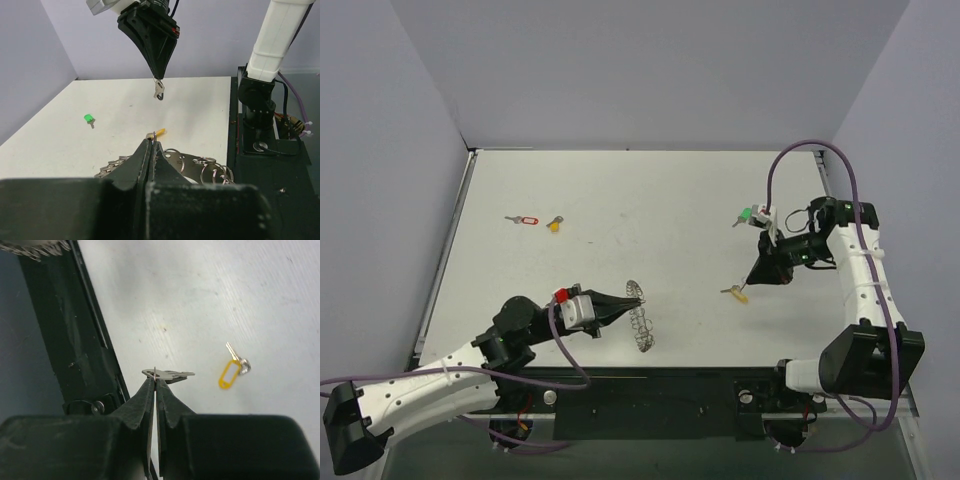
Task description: Put the keys on the keyring
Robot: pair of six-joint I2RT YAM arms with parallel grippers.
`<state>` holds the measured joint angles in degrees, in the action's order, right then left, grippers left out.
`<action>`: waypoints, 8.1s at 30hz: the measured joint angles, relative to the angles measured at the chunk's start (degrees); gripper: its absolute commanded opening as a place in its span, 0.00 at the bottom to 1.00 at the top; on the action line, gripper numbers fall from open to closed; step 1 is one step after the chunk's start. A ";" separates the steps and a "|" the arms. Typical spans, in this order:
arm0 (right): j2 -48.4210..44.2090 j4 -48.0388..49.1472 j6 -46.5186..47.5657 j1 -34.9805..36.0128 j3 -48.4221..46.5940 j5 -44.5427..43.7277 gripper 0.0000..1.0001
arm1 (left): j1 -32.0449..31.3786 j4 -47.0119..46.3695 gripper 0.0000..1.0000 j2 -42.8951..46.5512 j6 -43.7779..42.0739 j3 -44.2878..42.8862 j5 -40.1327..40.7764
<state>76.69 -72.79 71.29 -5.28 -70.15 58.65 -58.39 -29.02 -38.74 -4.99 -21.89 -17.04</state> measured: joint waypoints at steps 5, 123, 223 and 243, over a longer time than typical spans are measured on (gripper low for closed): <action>0.00 3.06 -7.56 -4.22 0.00 -8.28 0.00 | 0.00 7.98 0.00 6.25 -1.86 0.00 -0.15; 0.13 7.63 4.13 31.50 -4.68 4.68 0.37 | -6.47 -28.15 0.00 -20.09 11.91 3.13 8.22; 3.58 21.33 -27.21 44.09 -9.42 -2.97 0.00 | -3.37 -7.41 0.43 -14.10 14.53 -2.19 13.42; 3.85 19.47 -25.11 45.51 -9.79 -4.92 0.00 | -2.12 6.10 0.34 -14.43 8.44 -8.96 4.85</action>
<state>80.53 -53.32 46.17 40.23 -79.94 53.74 -60.51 -22.92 -53.17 3.44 -30.85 -12.19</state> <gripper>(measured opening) 0.005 0.357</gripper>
